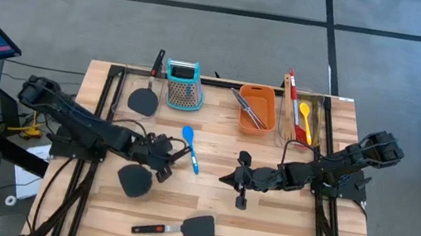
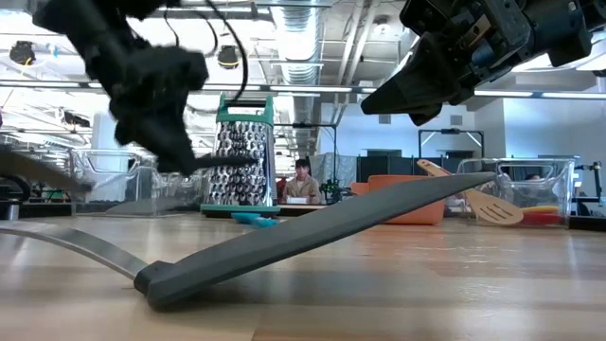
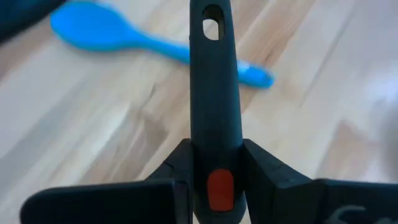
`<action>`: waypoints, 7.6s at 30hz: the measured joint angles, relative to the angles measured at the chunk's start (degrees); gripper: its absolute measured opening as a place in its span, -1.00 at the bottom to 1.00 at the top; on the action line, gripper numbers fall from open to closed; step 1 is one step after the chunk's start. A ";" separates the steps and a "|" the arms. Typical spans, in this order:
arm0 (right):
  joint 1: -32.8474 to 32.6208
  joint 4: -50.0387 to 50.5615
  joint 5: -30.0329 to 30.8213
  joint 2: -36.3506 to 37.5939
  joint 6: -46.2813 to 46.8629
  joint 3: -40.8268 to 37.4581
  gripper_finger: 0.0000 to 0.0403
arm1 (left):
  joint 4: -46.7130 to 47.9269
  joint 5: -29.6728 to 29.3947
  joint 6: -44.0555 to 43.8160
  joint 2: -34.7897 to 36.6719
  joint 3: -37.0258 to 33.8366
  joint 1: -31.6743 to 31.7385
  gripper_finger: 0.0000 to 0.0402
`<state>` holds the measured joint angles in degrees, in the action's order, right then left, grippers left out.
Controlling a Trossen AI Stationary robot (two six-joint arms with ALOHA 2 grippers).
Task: Pick & Place Kitchen Items
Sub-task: Put the top black spatula into the left transparent bin, then put the black spatula into the left transparent bin
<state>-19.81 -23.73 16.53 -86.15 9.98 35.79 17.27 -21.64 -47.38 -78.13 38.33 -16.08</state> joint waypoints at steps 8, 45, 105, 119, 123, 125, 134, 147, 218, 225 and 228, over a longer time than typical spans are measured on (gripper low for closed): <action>0.00 -0.04 0.00 0.00 0.00 0.00 -1.00 | -3.72 -5.72 9.86 13.10 0.06 0.00 -0.71; 0.70 -0.07 0.13 0.00 0.15 0.00 -1.00 | -41.80 -19.08 59.10 35.54 -13.79 47.96 -0.69; 1.94 -0.37 0.00 -0.39 0.15 0.00 -1.00 | -64.93 20.20 41.54 31.66 -24.07 47.43 -0.65; 1.83 -2.64 0.02 -0.39 2.62 0.00 -1.00 | -58.50 5.69 44.14 28.16 -24.01 14.94 -0.99; 1.83 -3.37 0.01 -0.39 4.17 0.00 -1.00 | -55.42 2.48 44.14 25.83 -21.12 8.41 -0.99; 1.75 -4.58 0.02 -0.39 4.24 0.00 -1.00 | -51.87 1.43 44.12 24.48 -18.30 5.48 -0.99; 0.64 -8.53 0.04 -0.39 3.58 0.01 -1.00 | -29.67 -2.90 44.14 14.65 -0.54 -4.05 -0.99; -0.11 -8.43 0.04 -0.39 3.58 0.02 -1.00 | -11.28 -3.90 39.55 -0.49 18.87 -14.80 -0.99; -19.16 4.89 19.52 -0.39 19.48 8.55 -1.00 | -11.76 -5.17 -1.89 -36.47 23.90 -22.01 -1.00; -19.17 5.05 19.52 -0.39 19.45 8.52 -1.00 | -12.02 -5.07 2.16 -36.24 21.36 -17.13 -1.00; -19.17 5.07 19.53 -0.39 19.47 8.54 -1.00 | -11.63 -7.95 4.58 -35.69 20.72 -15.31 -0.99</action>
<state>-38.98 -18.65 36.06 -86.54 29.45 44.33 5.64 -29.58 -42.80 -113.83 59.05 -31.38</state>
